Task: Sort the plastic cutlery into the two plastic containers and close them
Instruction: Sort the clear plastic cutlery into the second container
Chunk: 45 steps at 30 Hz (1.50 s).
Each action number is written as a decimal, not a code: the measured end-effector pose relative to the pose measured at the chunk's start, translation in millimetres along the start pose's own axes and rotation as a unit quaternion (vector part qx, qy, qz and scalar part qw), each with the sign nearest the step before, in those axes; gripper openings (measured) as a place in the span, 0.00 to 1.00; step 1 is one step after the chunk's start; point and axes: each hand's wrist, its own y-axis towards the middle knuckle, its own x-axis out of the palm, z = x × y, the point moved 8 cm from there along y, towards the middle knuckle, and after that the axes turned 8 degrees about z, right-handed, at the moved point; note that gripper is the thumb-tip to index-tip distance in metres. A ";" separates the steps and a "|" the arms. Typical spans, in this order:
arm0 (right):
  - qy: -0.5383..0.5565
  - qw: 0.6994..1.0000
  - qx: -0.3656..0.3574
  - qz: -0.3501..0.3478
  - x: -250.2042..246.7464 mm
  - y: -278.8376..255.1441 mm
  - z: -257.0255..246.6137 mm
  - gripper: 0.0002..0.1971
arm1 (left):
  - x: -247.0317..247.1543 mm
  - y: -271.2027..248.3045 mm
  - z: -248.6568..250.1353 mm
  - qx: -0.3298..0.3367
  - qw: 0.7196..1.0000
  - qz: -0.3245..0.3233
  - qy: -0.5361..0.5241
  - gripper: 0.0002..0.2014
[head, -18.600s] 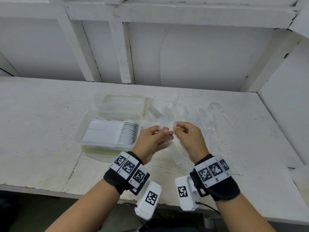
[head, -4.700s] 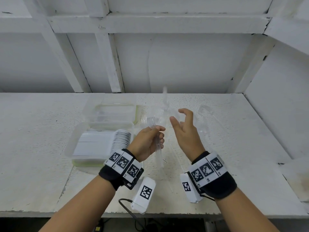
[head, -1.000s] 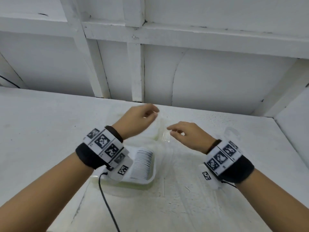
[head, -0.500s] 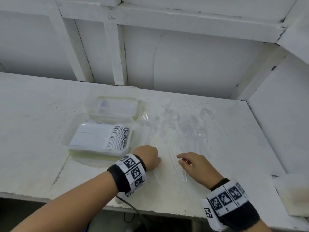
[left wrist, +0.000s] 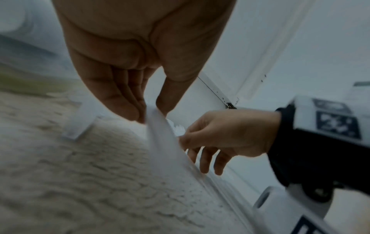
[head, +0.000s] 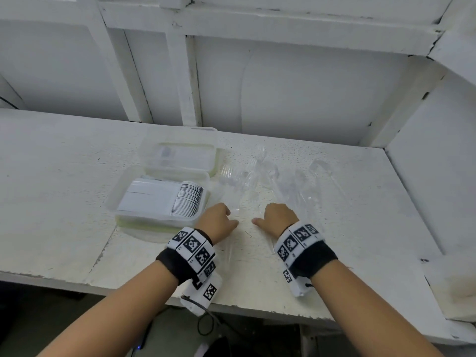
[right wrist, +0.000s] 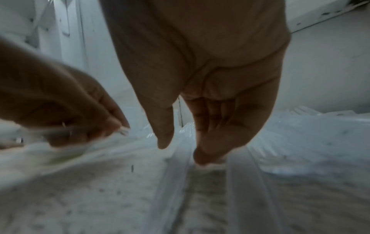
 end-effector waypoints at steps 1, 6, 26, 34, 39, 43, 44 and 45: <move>-0.017 1.000 0.002 -0.001 1.4 2.3 -2.4 0.16 | -0.5 0.7 -1.6 -0.008 0.999 0.005 -0.034 0.18; 0.053 0.997 0.054 -0.016 2.1 2.5 5.2 0.14 | 6.2 -0.5 -2.6 -0.064 0.972 -0.011 -0.227 0.16; 0.472 0.844 0.209 0.143 -24.4 -36.1 89.6 0.08 | 71.1 51.7 89.4 0.068 0.989 -0.083 0.100 0.15; 0.343 0.915 0.163 0.138 -18.8 -27.7 84.9 0.10 | 42.9 38.8 79.2 0.073 0.996 -0.033 -0.024 0.27; 0.298 0.928 0.161 0.153 -21.7 -27.9 84.9 0.13 | 47.9 27.4 63.0 0.040 0.994 -0.078 0.059 0.31; 0.279 0.933 0.165 0.154 -23.0 -32.7 86.7 0.16 | 72.0 15.4 66.8 0.068 0.977 -0.151 0.132 0.23; 0.269 0.938 0.161 0.147 -22.0 -33.5 86.0 0.16 | 73.2 15.2 67.6 0.068 0.977 -0.156 0.132 0.21; 0.256 0.944 0.155 0.141 -20.4 -34.2 85.4 0.16 | 73.1 16.4 67.6 0.066 0.977 -0.160 0.123 0.19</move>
